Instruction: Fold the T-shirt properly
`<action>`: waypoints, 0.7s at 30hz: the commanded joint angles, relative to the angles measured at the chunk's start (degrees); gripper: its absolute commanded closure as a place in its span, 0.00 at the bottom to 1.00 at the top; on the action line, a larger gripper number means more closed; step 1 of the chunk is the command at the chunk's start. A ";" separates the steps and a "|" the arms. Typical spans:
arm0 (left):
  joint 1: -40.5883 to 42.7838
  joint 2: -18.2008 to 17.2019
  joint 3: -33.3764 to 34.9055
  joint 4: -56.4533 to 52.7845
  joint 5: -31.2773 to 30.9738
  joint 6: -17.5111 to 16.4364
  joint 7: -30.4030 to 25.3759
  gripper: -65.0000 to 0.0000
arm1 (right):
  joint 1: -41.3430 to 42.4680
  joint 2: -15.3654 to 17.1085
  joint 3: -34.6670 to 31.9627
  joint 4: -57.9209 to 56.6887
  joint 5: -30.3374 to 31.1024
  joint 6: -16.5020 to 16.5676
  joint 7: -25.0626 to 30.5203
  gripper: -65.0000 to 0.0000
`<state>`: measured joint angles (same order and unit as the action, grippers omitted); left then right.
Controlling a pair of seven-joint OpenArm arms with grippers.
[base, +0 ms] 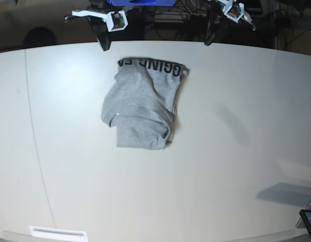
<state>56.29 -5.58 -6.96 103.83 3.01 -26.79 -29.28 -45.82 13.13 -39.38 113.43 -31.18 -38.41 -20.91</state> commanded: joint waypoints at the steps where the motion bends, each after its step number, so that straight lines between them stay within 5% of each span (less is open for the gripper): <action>1: 0.81 0.09 -0.12 0.30 0.03 0.28 -1.80 1.00 | 2.61 1.51 1.00 0.73 2.30 -1.59 -1.29 1.00; 9: 0.45 -0.09 -0.56 -3.13 2.05 0.28 -1.98 1.00 | 7.19 7.05 15.95 0.55 19.00 -1.59 -1.29 1.00; 15: 0.63 -0.44 -0.64 -4.45 2.14 0.28 -1.80 1.00 | 0.50 6.44 21.31 0.55 19.71 -1.59 -1.03 1.00; 21: 0.63 -0.26 0.06 -7.44 2.23 0.28 -1.54 1.00 | -5.74 2.22 21.49 0.46 19.71 -1.59 -1.20 1.00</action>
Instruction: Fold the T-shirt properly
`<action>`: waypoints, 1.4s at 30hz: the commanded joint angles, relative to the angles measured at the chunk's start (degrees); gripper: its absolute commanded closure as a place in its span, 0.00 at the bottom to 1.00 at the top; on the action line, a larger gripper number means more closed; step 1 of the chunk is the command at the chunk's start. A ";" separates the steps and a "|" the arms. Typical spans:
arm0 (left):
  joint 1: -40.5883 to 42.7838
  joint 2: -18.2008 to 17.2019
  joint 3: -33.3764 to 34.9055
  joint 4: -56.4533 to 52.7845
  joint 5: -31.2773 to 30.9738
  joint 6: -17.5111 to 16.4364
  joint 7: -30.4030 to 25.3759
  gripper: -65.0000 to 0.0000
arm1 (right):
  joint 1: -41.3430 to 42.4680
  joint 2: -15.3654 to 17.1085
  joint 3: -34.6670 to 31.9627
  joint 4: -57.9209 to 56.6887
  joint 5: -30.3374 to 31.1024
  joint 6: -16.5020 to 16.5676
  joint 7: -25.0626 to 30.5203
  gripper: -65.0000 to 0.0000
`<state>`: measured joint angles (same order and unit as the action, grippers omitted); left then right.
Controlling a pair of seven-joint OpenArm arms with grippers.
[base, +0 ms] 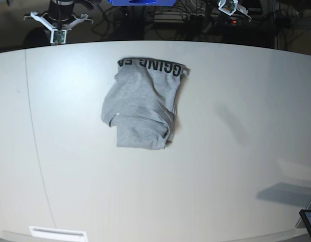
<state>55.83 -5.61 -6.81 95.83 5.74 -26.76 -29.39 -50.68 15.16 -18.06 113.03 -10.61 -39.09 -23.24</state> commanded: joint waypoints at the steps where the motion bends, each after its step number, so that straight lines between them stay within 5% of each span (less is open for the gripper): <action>1: 1.09 -0.24 -0.09 -0.40 -0.51 0.26 -1.43 1.00 | -2.03 -0.52 0.17 0.86 -0.86 -0.91 1.13 1.00; 9: -2.60 -0.50 -0.18 -19.74 -0.51 0.26 -1.43 1.00 | -2.20 -0.96 -0.09 -12.42 -0.60 -0.91 1.13 1.00; 16: -14.30 -0.50 -0.18 -45.33 -0.07 0.26 -1.43 1.00 | 11.69 -2.19 -0.53 -42.92 11.36 -0.91 1.13 1.00; 21: -28.19 -0.24 -0.18 -70.21 8.90 0.26 -0.28 1.00 | 24.96 -3.77 -0.53 -70.26 14.96 -0.91 2.28 1.00; 24: -38.91 -0.06 -0.36 -85.68 15.49 0.26 6.66 1.00 | 34.02 -5.00 -0.44 -88.46 14.79 -0.91 10.28 1.00; 25: -41.81 0.02 -0.71 -88.93 16.72 0.70 8.95 1.00 | 36.74 -5.27 -0.44 -93.12 14.79 0.28 13.09 1.00; 31: -50.16 1.34 -0.80 -91.83 17.08 6.15 20.11 1.00 | 44.57 -7.38 -0.44 -106.40 14.79 22.17 26.19 1.00; 37: -51.31 2.84 -0.88 -91.83 17.08 9.75 21.96 1.00 | 43.33 -7.38 -0.53 -106.75 14.70 43.18 34.54 1.00; 42: -50.95 3.45 -0.71 -89.11 17.08 9.75 22.05 1.00 | 43.25 -7.03 -0.53 -106.84 14.70 45.73 34.37 1.00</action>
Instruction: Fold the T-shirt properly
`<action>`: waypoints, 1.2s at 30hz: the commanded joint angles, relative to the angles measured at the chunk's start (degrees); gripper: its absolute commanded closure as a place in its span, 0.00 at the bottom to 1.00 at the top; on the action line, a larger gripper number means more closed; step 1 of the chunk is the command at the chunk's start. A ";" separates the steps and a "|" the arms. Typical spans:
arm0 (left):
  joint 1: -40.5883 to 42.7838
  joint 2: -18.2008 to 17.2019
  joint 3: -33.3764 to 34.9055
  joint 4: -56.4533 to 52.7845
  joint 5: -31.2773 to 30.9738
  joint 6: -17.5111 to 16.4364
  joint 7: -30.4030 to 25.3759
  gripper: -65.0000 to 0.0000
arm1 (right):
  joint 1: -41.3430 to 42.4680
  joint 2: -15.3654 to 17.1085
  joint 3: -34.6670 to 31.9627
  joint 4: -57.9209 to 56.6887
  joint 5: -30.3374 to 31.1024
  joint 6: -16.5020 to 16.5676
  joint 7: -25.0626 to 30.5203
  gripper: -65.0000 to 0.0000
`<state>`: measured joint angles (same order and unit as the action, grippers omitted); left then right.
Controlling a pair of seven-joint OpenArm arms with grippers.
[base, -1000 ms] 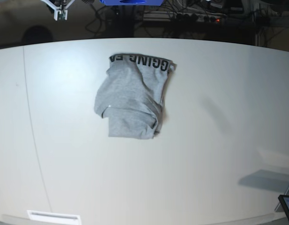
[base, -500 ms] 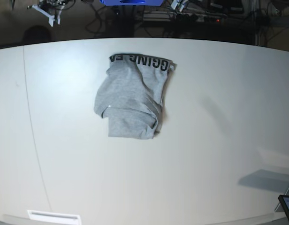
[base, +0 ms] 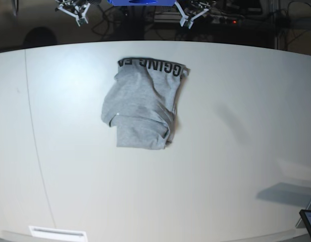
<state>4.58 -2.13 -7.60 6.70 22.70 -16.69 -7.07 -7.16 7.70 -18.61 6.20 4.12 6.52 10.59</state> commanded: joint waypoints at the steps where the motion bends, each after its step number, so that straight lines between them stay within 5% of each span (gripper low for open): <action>1: 0.30 -0.02 0.25 0.38 0.20 -0.32 -0.45 1.00 | -0.27 0.43 0.02 0.00 -0.03 0.11 0.53 0.99; 36: 0.48 0.42 -0.10 0.03 0.03 -0.32 -0.09 1.00 | -1.24 0.08 0.19 0.00 0.14 0.11 0.53 1.00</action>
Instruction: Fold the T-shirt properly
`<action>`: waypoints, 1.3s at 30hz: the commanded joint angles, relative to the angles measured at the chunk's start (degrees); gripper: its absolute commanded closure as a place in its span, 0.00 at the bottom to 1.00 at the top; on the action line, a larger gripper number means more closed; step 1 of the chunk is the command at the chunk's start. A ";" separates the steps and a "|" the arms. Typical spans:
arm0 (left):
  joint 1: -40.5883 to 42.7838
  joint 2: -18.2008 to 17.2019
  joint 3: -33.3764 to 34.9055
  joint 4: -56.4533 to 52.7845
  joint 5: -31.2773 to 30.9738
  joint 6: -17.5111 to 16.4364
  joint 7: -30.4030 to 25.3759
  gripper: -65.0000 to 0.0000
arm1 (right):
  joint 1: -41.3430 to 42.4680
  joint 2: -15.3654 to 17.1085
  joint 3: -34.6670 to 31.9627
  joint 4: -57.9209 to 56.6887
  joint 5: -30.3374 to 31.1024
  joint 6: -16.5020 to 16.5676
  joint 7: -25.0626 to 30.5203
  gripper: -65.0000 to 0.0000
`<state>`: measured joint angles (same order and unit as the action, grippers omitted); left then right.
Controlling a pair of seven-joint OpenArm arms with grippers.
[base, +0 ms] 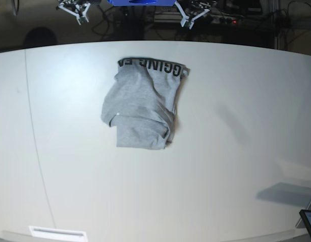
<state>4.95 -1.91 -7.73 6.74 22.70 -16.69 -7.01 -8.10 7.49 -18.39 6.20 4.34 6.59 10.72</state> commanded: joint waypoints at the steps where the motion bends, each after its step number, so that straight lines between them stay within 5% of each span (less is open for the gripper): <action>1: 0.02 0.64 0.03 -0.02 0.03 -0.32 -0.16 1.00 | -0.30 0.29 -0.02 0.00 -0.07 0.05 0.40 1.00; 6: -0.07 1.08 -0.05 0.42 0.03 -0.24 3.80 1.00 | -0.21 0.21 -0.02 0.00 -0.16 0.05 0.40 1.00; 39: -1.48 1.69 -0.05 0.42 0.03 -0.24 3.36 1.00 | 0.58 0.73 -0.20 0.00 -0.25 -0.04 0.40 0.99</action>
<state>3.18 -0.16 -7.73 7.18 22.68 -16.69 -3.62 -7.03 7.68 -18.39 6.20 4.29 6.50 10.87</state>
